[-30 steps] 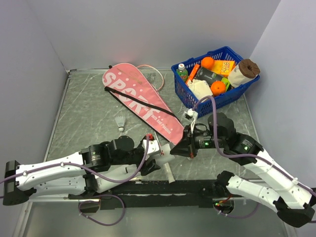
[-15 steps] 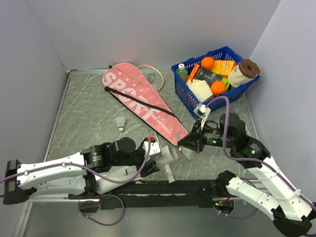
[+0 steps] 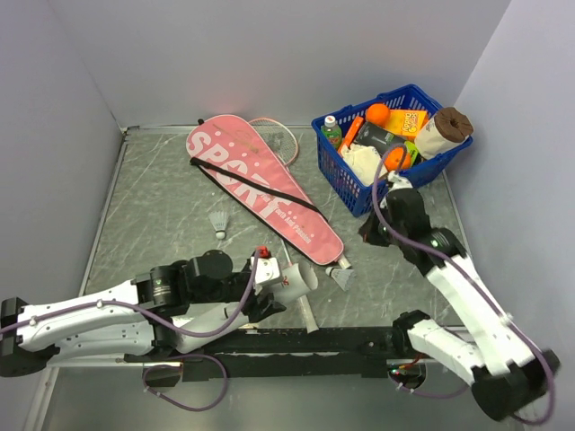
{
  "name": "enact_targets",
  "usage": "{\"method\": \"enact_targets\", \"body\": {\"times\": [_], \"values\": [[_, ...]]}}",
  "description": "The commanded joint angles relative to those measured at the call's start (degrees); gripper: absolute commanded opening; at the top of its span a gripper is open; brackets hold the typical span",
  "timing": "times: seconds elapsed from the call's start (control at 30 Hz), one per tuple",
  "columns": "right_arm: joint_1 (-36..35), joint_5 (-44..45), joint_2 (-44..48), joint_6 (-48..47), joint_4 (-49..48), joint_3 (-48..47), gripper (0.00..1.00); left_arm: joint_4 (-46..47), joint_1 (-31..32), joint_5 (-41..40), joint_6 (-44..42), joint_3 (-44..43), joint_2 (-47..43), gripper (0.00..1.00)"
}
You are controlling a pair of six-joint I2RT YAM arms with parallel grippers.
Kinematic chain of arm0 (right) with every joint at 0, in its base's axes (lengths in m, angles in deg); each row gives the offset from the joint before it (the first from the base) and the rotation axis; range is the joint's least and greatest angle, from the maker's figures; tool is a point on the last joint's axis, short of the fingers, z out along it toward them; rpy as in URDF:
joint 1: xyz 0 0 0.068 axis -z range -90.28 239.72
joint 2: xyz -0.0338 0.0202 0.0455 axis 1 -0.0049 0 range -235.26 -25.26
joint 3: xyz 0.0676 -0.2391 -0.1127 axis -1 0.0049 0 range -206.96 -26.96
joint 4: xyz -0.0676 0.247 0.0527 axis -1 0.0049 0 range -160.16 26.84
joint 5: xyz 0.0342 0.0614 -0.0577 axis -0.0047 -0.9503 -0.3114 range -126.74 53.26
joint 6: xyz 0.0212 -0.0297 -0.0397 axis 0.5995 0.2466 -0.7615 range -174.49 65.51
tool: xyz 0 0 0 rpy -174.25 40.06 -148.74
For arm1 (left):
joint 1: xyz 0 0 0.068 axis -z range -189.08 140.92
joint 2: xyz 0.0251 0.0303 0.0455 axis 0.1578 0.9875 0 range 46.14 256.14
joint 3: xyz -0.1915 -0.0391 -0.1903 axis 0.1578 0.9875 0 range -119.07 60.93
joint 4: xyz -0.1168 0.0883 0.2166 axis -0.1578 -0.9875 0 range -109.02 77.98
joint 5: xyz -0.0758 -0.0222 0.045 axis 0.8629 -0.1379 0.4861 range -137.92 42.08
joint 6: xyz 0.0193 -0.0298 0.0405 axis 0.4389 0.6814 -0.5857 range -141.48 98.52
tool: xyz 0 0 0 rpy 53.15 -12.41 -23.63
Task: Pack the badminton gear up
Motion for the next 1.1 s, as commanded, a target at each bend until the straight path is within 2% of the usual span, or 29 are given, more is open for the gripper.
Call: {"method": "enact_targets", "body": {"times": [0.0, 0.1, 0.23, 0.37, 0.43, 0.5, 0.57, 0.73, 0.87, 0.93, 0.97, 1.07], "values": [[9.87, 11.38, -4.27, 9.03, 1.36, 6.26, 0.00, 0.52, 0.33, -0.62, 0.44, -1.43, -2.66, 0.11], [13.84, 14.20, -6.38, 11.41, -2.25, 10.75, 0.00, 1.05, 0.33, -0.27, 0.79, -1.52, -3.10, 0.11], [20.08, 12.10, -11.91, 12.21, -6.20, 14.44, 0.00, 2.19, 0.33, 1.39, 1.76, -1.52, -3.28, 0.11], [21.06, 10.69, -18.32, 12.91, -8.93, 14.80, 0.00, 2.46, 0.33, 2.20, 2.64, -1.34, -3.36, 0.12], [21.06, 10.60, -19.74, 13.27, -10.77, 15.32, 0.07, 1.85, 0.33, 1.76, 2.73, -1.43, -3.54, 0.12], [21.15, 10.43, -20.80, 13.44, -12.26, 15.76, 0.24, 1.76, 0.33, 1.58, 2.81, -1.25, -3.80, 0.12], [21.15, 10.51, -20.98, 13.35, -12.89, 16.12, 0.32, 1.76, 0.33, 0.97, 2.81, -1.08, -4.42, 0.13], [21.15, 11.04, -19.13, 12.39, -12.54, 16.12, 0.42, 1.58, 0.33, 0.35, 2.73, -0.99, -4.51, 0.14], [20.72, 8.59, -11.78, 11.25, -12.01, 15.24, 0.52, 1.05, 0.33, -0.44, 2.64, -1.43, -4.24, 0.14], [18.79, 6.13, -6.25, 9.23, -12.36, 14.10, 0.57, 1.14, 0.33, -1.32, 2.55, -1.43, -4.68, 0.13], [18.00, 5.68, -4.82, 8.53, -12.01, 13.31, 0.66, 1.14, 0.33, -1.67, 2.55, -1.43, -4.94, 0.13], [14.13, 3.67, -2.87, 6.07, -10.52, 8.40, 0.69, 0.70, 0.33, -3.95, 2.64, -1.52, -5.56, 0.12]]}}
